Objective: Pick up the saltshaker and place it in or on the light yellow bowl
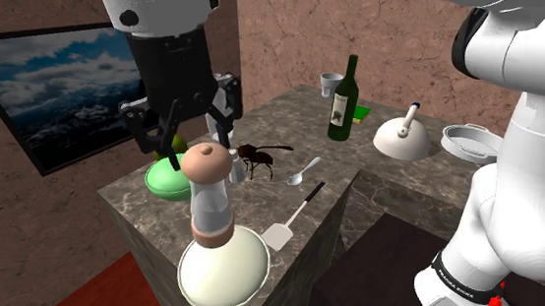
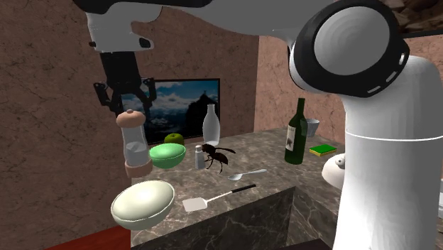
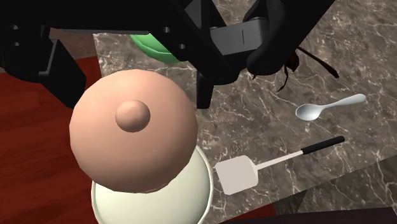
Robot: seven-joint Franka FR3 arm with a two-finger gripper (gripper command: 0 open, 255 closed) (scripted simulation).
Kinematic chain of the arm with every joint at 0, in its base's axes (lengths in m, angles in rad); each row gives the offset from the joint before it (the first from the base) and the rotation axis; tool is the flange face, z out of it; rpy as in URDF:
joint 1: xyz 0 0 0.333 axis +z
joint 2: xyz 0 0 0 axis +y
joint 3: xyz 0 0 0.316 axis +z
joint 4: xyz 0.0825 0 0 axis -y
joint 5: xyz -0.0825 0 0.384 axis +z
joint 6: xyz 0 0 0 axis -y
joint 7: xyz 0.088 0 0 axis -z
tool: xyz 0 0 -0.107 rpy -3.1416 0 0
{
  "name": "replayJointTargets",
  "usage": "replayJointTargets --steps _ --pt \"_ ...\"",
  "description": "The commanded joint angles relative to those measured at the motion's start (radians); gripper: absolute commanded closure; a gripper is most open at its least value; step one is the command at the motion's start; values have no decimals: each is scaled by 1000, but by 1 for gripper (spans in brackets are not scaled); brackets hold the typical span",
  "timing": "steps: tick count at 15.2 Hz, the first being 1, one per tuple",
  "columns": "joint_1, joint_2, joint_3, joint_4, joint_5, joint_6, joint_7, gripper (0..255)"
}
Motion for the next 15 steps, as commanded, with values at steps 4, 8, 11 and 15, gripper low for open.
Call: replayJointTargets --steps 4,8,11,15 --pt "-20 -39 -5 -116 23 85 -6 255" --pt "-30 -59 -8 -195 34 146 -8 255" --pt "-35 -71 -10 -252 40 194 -9 255" --pt "-35 -71 -10 -252 40 194 -9 255"
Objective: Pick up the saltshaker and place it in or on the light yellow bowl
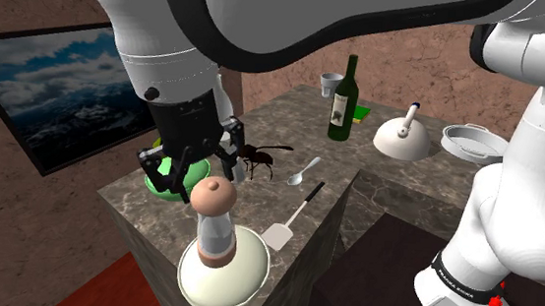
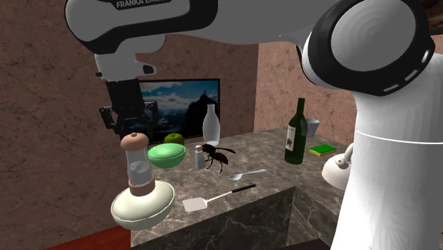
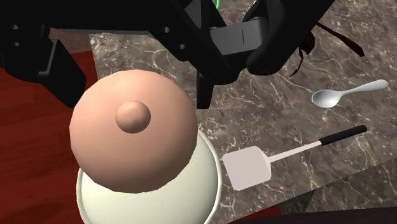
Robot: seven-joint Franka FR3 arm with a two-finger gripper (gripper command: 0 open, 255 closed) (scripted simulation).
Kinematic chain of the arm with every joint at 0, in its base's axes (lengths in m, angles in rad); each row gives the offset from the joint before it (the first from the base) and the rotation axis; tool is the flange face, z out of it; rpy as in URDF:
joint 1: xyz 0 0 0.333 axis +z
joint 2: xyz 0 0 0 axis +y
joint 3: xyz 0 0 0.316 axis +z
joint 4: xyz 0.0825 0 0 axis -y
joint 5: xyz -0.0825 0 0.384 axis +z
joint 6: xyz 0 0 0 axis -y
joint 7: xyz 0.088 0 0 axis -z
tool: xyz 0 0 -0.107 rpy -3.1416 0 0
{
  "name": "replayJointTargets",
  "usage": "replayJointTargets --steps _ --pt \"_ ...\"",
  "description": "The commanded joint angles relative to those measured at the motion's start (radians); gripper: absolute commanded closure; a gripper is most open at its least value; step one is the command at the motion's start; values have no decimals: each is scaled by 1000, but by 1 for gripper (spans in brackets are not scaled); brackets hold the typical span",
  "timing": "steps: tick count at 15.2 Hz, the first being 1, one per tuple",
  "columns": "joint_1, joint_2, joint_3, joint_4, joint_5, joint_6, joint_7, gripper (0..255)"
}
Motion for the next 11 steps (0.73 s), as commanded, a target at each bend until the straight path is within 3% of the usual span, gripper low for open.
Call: replayJointTargets --steps 1,4,5,10,11 --pt "0 -1 0 -2 0 2 0 255" --pt "0 -1 0 -2 0 2 0 255" --pt "0 -1 0 -2 0 2 0 0" --pt "0 -1 0 -2 0 2 0 0" --pt "6 11 3 45 -6 -36 3 0"
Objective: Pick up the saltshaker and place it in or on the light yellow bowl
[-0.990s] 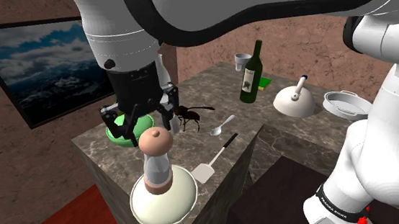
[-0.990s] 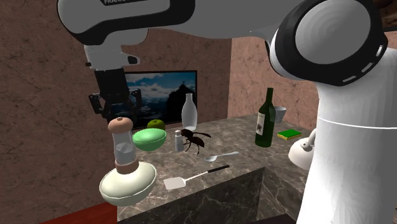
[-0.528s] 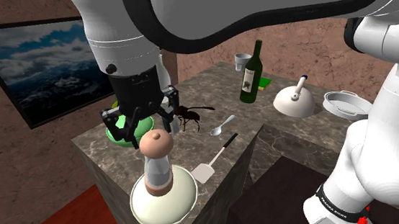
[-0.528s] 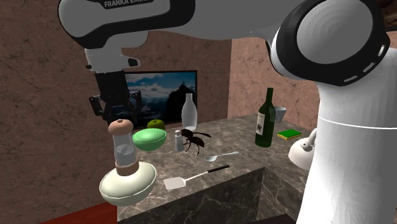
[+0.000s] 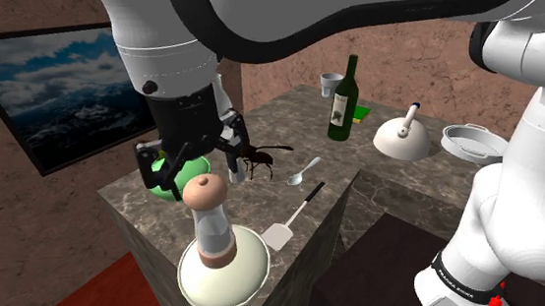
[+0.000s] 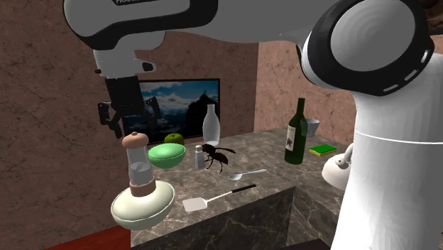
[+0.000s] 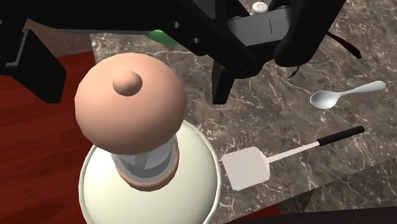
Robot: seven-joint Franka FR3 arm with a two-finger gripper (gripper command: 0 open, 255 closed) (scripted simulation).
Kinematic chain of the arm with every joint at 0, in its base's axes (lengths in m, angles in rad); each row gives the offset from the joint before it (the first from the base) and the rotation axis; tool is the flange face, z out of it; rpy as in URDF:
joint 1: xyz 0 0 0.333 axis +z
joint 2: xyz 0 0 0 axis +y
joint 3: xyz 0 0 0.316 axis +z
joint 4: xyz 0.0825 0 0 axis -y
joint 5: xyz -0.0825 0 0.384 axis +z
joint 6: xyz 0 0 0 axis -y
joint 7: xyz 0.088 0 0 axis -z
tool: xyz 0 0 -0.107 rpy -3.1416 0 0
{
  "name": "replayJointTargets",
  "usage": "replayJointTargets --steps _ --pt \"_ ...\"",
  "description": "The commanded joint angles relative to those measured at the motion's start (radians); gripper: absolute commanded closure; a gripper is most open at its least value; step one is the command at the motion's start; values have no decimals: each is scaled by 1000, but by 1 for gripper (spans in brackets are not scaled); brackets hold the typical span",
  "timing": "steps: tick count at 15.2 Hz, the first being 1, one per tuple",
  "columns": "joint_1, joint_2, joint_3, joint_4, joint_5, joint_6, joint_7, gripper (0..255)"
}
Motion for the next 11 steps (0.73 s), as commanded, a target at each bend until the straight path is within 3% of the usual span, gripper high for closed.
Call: replayJointTargets --steps 1,3,11 --pt "10 22 4 75 -12 -57 6 0" --pt "27 54 11 174 -30 -130 14 0" --pt "28 54 10 174 -30 -130 14 0"
